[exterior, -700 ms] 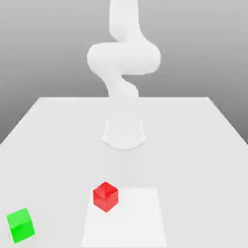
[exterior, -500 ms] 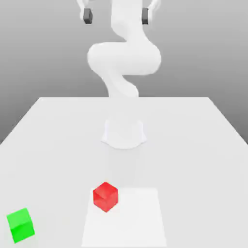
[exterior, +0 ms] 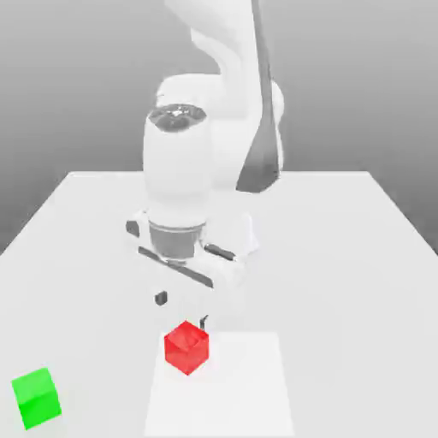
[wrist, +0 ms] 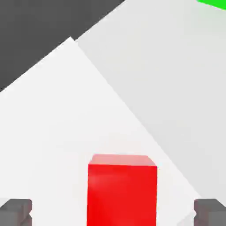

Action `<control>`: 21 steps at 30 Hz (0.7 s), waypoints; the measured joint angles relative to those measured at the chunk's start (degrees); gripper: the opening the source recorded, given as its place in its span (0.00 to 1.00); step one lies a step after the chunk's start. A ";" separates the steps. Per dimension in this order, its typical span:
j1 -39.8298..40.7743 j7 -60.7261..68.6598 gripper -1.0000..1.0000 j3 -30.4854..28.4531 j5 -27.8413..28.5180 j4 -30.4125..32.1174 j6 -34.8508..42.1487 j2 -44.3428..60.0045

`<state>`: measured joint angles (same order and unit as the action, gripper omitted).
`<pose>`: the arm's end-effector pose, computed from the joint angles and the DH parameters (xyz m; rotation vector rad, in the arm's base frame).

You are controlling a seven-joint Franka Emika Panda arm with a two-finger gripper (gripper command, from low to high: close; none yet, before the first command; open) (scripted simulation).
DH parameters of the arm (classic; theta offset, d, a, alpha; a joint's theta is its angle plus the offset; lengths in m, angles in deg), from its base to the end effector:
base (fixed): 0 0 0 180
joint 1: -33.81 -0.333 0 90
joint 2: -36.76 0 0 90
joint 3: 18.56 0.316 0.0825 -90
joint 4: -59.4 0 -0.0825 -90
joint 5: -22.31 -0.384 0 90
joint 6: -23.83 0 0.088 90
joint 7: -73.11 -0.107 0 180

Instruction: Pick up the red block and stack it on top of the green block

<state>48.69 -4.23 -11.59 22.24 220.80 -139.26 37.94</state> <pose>0.3681 -0.0509 0.1994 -2.3048 2.1238 -0.0091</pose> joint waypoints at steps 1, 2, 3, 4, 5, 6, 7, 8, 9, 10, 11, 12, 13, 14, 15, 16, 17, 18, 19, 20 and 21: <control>0.02 -0.25 0.50 -0.04 0.21 -0.14 -1.07 1.25; -0.06 -0.55 0.50 -0.20 0.54 -0.31 -2.15 2.51; -0.02 -0.93 0.50 -0.28 1.04 -0.49 -3.23 3.78; -0.37 -1.26 0.50 -0.73 1.49 -0.66 -4.32 5.08; -0.95 -1.50 0.50 -1.39 1.81 -0.82 -5.44 6.39; -1.33 -2.00 0.50 -1.94 2.54 -0.98 -6.56 7.72; -1.89 -2.45 0.50 -2.66 3.18 -1.13 -7.68 9.06; -2.63 -2.68 0.50 -3.51 3.58 -1.26 -8.81 10.42; -3.18 -3.07 0.00 -4.20 4.15 -1.37 -9.76 11.57; -3.18 -3.07 0.00 -4.20 4.15 -1.37 -9.76 11.57; -3.17 -3.09 0.00 -4.19 4.17 -1.37 -9.78 11.57; -3.17 -3.12 0.00 -4.19 4.19 -1.37 -9.80 11.57; -3.16 -3.15 0.00 -4.19 4.23 -1.37 -9.83 11.57; -3.16 -3.18 0.00 -4.18 4.26 -1.37 -9.86 11.57; -3.43 -3.36 0.00 -4.53 4.53 -1.43 -10.32 12.14; -3.30 -3.31 0.00 -4.36 4.38 -1.40 -9.98 11.75; -3.13 -2.94 0.00 -4.02 3.81 -1.32 -9.24 10.87; -2.76 -2.48 0.00 -3.49 3.14 -1.20 -8.33 9.75; -2.43 -2.02 0.00 -2.99 2.48 -1.07 -7.31 8.52; -2.21 -1.56 0.00 -2.61 1.83 -0.93 -6.24 7.24; -2.02 -1.16 0.00 -2.28 1.26 -0.76 -5.16 5.94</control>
<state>46.67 -5.39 -13.87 23.50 220.04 -144.42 43.89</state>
